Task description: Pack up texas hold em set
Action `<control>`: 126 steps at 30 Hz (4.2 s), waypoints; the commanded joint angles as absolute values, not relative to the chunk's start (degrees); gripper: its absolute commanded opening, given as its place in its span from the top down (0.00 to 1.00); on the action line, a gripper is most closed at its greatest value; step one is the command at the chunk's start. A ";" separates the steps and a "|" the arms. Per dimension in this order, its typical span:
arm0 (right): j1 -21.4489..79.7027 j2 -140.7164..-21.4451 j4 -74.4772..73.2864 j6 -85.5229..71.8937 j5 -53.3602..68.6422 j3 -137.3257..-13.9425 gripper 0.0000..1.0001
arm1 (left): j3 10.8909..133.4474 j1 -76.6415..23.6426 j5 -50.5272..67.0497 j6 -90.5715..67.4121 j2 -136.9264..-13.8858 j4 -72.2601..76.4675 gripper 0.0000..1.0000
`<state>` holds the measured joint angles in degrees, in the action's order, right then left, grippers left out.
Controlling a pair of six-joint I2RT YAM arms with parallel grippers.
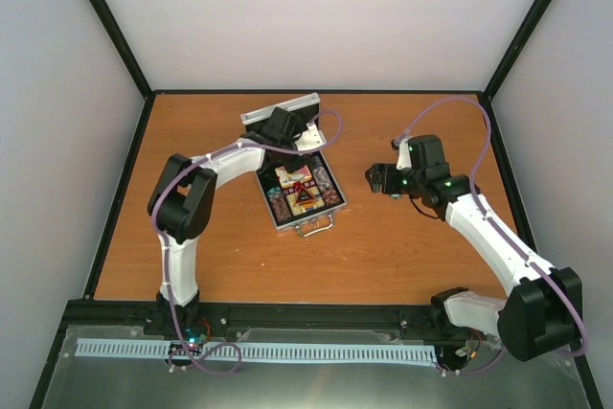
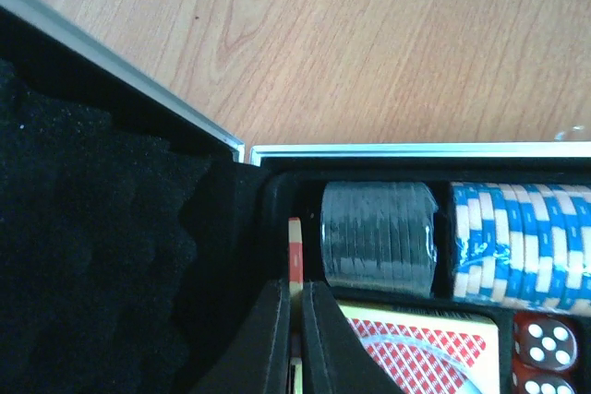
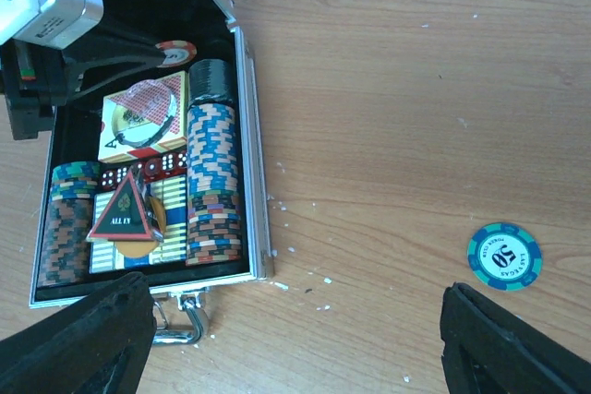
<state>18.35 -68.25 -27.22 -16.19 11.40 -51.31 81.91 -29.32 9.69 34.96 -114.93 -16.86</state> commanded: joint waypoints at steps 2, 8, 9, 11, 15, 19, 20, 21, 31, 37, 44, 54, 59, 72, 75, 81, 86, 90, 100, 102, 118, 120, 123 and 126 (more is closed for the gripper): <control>17.69 -67.61 -26.96 -17.08 12.59 -50.54 0.16 | 82.75 -30.48 6.65 37.31 -116.41 -12.64 0.99; 17.65 -68.19 -26.74 -17.16 13.52 -50.31 0.16 | 82.65 -30.50 8.50 37.35 -116.89 -13.04 0.99; 17.65 -68.32 -26.72 -17.22 13.61 -50.26 0.16 | 82.54 -30.50 9.06 37.47 -116.92 -13.32 0.99; 17.61 -68.53 -26.62 -17.16 13.88 -50.31 0.16 | 82.68 -30.45 11.08 37.90 -117.19 -14.34 0.99; 17.54 -68.86 -26.67 -17.06 14.47 -50.60 0.16 | 82.79 -30.48 15.15 38.30 -116.97 -15.39 0.99; 17.53 -69.33 -26.67 -17.11 15.06 -50.57 0.16 | 84.41 -30.50 17.32 38.58 -118.45 -17.30 0.99; 17.53 -69.41 -26.69 -17.11 15.36 -50.62 0.16 | 84.91 -30.50 17.47 38.52 -118.81 -17.85 0.99; 17.54 -69.55 -26.69 -17.09 15.53 -50.69 0.16 | 85.31 -30.48 17.52 38.36 -119.32 -18.23 0.99; 17.46 -70.52 -27.01 -16.87 16.73 -51.15 0.16 | 86.02 -30.50 13.29 38.63 -120.92 -19.53 0.99; 17.44 -71.27 -27.03 -16.81 17.33 -51.74 0.16 | 86.59 -30.50 11.91 36.54 -120.63 -19.64 0.81; 17.48 -71.59 -28.33 -15.57 13.26 -52.90 0.16 | 86.73 -30.50 10.94 33.27 -118.62 -20.11 0.63; 17.47 -80.12 -37.68 -17.15 -2.79 -58.35 0.17 | 81.47 -30.50 12.68 25.31 -108.00 -19.16 0.47; 17.33 -86.50 -38.77 -18.79 -3.91 -60.11 0.17 | 74.95 -30.52 13.70 20.27 -99.81 -16.48 0.43; 14.00 -98.23 -40.15 -19.77 -3.13 -64.08 0.25 | 62.25 -30.49 17.41 -2.16 -82.54 -14.67 0.28; 12.42 -99.73 -40.14 -19.54 -2.70 -64.62 0.30 | 60.05 -30.43 16.84 -5.28 -80.01 -13.35 0.26; 12.25 -102.48 -39.82 -18.42 -1.88 -65.21 0.37 | 58.80 -30.32 14.21 -9.56 -78.07 -12.63 0.25; 12.25 -104.08 -39.23 -17.64 -1.67 -65.09 0.39 | 58.98 -30.23 13.53 -12.07 -77.39 -12.13 0.24; 12.30 -105.19 -38.85 -17.11 -1.70 -65.36 0.41 | 58.80 -30.10 13.58 -13.05 -76.91 -12.13 0.24; 12.30 -107.35 -38.20 -15.80 -2.32 -66.65 0.45 | 58.71 -29.94 13.97 -13.62 -76.36 -12.11 0.24; 12.28 -107.61 -38.06 -15.61 -2.30 -66.64 0.47 | 58.86 -30.02 14.21 -13.51 -76.56 -12.11 0.24; 12.39 -107.37 -38.08 -14.17 -0.91 -66.36 0.55 | 60.91 -29.97 20.67 -14.67 -81.37 -9.05 0.25; 12.33 -107.19 -38.06 -14.00 -0.72 -66.31 0.56 | 61.48 -29.97 21.40 -14.42 -81.99 -9.15 0.25; 12.35 -106.56 -37.99 -13.96 -0.79 -66.36 0.57 | 62.32 -30.01 22.36 -14.44 -82.80 -9.83 0.25; 12.45 -105.53 -37.75 -13.86 -0.10 -66.35 0.57 | 62.37 -29.90 22.82 -14.87 -83.33 -10.11 0.25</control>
<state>12.47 -106.13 -38.54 -14.35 -1.83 -66.13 59.33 -30.00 20.78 -13.89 -82.83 -10.94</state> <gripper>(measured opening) 0.431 0.752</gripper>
